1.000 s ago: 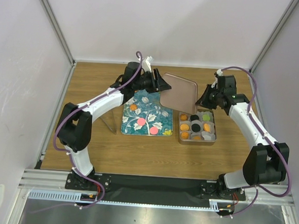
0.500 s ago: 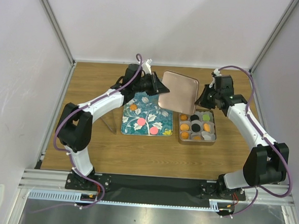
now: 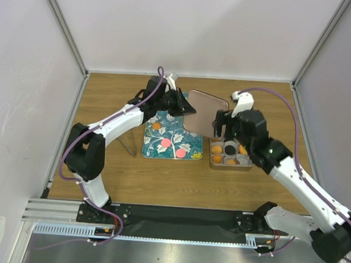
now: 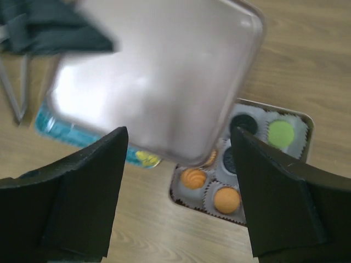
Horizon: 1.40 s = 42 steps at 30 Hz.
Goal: Pack the cookies
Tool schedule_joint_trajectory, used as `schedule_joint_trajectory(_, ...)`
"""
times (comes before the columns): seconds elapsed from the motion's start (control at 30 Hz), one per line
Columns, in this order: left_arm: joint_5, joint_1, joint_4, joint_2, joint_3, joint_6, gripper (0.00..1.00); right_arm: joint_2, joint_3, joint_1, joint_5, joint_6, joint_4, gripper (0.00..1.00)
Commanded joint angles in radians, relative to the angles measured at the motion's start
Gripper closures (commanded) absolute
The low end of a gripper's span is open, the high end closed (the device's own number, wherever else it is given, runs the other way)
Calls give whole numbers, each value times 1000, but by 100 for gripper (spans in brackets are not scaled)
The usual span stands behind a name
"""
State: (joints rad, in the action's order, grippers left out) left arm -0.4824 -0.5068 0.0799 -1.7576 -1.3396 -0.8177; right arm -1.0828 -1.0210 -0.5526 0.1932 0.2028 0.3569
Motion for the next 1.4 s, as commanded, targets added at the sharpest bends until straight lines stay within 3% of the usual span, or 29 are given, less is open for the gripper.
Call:
schedule_joint_trajectory(0.0, -12, -7, 44, 70, -62, -80, 100, 90, 54, -170, 202, -195, -149, 19)
schedule_joint_trajectory(0.03, -25, -7, 50, 72, -67, -112, 99, 96, 83, -281, 274, -224, -170, 19)
schedule_joint_trajectory(0.17, -39, -7, 191, 75, -139, -124, 100, 55, 110, -508, 491, -403, -236, 16)
schedule_joint_trajectory(0.4, -33, -1, 333, 95, -188, -158, 100, -37, 142, -682, 710, -558, -343, 12)
schedule_joint_trajectory(0.57, -39, -1, 445, 89, -219, -147, 100, -106, 159, -716, 879, -738, -501, 11)
schedule_joint_trajectory(0.77, -68, -2, 451, 113, -188, -163, 100, -158, 168, -689, 874, -871, -588, 9)
schedule_joint_trajectory(1.1, -139, -2, 448, 145, -158, -136, 100, -201, 154, -642, 845, -898, -599, 9)
schedule_joint_trajectory(1.2, -145, -1, 448, 158, -141, -135, 100, -203, 142, -638, 842, -904, -604, 12)
schedule_joint_trajectory(1.37, -153, -1, 445, 179, -130, -127, 100, -210, 137, -633, 871, -965, -654, 27)
